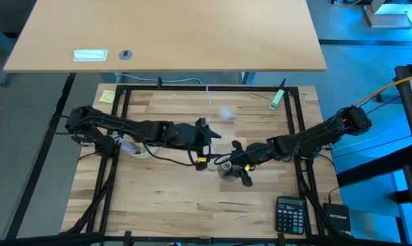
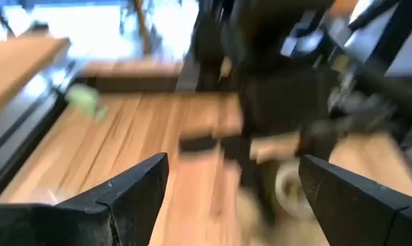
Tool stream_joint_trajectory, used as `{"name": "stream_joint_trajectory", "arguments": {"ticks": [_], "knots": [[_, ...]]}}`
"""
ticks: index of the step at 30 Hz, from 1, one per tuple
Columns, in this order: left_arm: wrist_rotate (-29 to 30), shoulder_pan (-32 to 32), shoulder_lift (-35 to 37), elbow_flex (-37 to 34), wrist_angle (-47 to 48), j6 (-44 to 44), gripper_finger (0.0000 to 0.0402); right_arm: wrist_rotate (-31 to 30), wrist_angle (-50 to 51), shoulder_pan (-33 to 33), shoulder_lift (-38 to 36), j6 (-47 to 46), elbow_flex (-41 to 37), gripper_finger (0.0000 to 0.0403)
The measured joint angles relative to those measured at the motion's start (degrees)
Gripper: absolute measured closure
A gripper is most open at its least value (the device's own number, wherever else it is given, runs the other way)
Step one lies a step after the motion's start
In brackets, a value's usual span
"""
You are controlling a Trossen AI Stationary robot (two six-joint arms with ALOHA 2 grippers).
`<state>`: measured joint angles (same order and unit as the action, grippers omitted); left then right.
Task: Screw lightbulb
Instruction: Insert the lightbulb into the lamp
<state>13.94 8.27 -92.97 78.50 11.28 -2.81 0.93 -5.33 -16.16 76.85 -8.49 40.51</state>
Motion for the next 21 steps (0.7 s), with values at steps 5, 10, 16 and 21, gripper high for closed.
{"name": "stream_joint_trajectory", "arguments": {"ticks": [5,10,16,21], "knots": [[4.78,-0.31,-0.02,-1.56,4.76,-2.67,0.0084,-3.52,-0.60,-0.04,0.22,0.25,-3.51,0.0220],[5.35,-0.93,-0.08,-5.30,3.65,-5.22,0.0084,-9.21,-16.73,0.04,2.88,-0.10,-13.09,0.0211],[5.30,-1.87,-0.68,-11.81,-1.46,-8.27,0.0084,-9.34,-27.85,0.04,11.45,-0.12,-16.72,0.0206],[2.06,-2.80,-2.57,-14.44,-4.72,-9.01,0.0084,-9.39,-36.02,0.04,18.94,-0.14,-16.29,0.0199]]}}
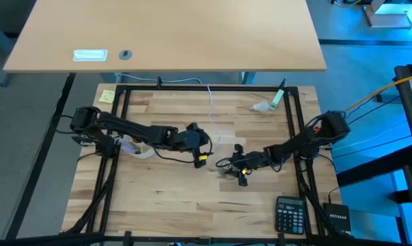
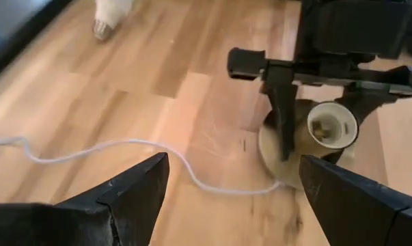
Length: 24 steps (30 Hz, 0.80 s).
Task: Screw lightbulb
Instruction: Insert the lightbulb into the lamp
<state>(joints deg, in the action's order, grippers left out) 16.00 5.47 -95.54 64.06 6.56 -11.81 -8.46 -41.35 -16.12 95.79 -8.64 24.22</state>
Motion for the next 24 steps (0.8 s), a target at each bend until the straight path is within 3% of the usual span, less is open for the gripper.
{"name": "stream_joint_trajectory", "arguments": {"ticks": [7,12,18,24], "knots": [[-2.97,-1.86,-1.56,-0.08,-0.91,1.31,0.0084,-0.03,-0.39,0.00,2.46,1.15,1.39,0.0136],[-2.98,-2.32,-1.47,-0.07,-1.22,1.74,0.0084,0.47,8.32,0.00,-6.50,1.85,1.43,0.0089],[-3.16,-2.55,-0.70,-0.01,-1.12,3.36,0.0084,-3.67,38.35,0.00,-26.38,3.18,5.20,0.0076],[-3.98,-4.51,1.28,-0.01,-0.69,3.45,0.0084,-18.67,67.15,3.70,-38.63,1.54,14.42,0.0088]]}}
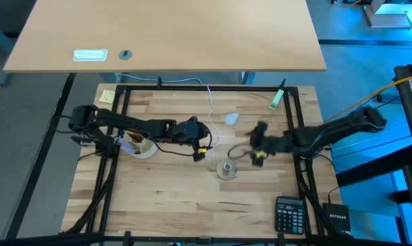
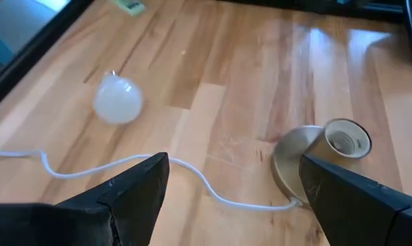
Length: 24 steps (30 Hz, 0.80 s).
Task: Screw lightbulb
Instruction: Insert the lightbulb into the lamp
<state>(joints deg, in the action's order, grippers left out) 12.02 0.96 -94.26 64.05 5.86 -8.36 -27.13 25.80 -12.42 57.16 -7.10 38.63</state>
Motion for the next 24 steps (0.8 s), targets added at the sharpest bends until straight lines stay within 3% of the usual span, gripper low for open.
{"name": "stream_joint_trajectory", "arguments": {"ticks": [4,10,17,24], "knots": [[-1.96,-1.04,0.09,0.00,0.03,0.22,0.0084,0.52,5.82,10.08,-2.52,-1.48,0.74,0.0098],[-2.17,-2.94,0.04,0.00,-0.16,0.04,0.0084,9.75,-0.58,25.69,1.38,4.00,0.04,0.0104],[-3.12,-4.54,0.02,0.00,0.43,-0.48,0.0084,19.56,-16.22,40.16,15.22,16.03,0.54,0.0104],[-3.16,-4.45,0.02,0.00,1.22,-0.22,0.0084,21.73,-16.63,51.07,29.38,13.32,6.40,0.0104]]}}
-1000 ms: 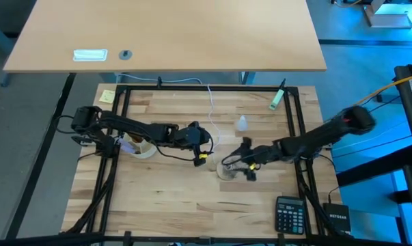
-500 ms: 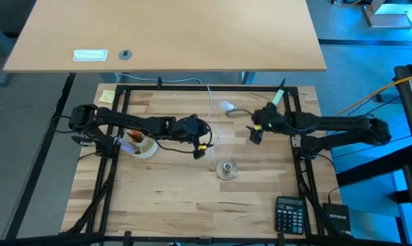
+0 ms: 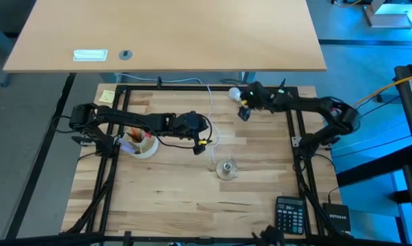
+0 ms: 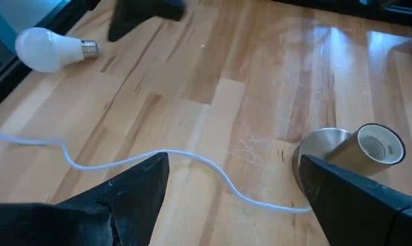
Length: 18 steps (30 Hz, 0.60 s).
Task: Screw lightbulb
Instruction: Insert the lightbulb into the lamp
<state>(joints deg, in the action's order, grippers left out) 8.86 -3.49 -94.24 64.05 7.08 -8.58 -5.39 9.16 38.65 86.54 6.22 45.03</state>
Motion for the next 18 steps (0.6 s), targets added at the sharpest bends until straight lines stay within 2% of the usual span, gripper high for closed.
{"name": "stream_joint_trajectory", "arguments": {"ticks": [7,18], "knots": [[0.00,0.00,0.00,0.00,0.03,1.13,0.0084,1.46,0.36,5.02,7.74,-2.94,4.76,0.0104],[0.02,0.00,-0.02,0.00,0.05,1.55,0.0084,2.10,-5.67,5.68,13.60,-2.56,5.34,0.0108]]}}
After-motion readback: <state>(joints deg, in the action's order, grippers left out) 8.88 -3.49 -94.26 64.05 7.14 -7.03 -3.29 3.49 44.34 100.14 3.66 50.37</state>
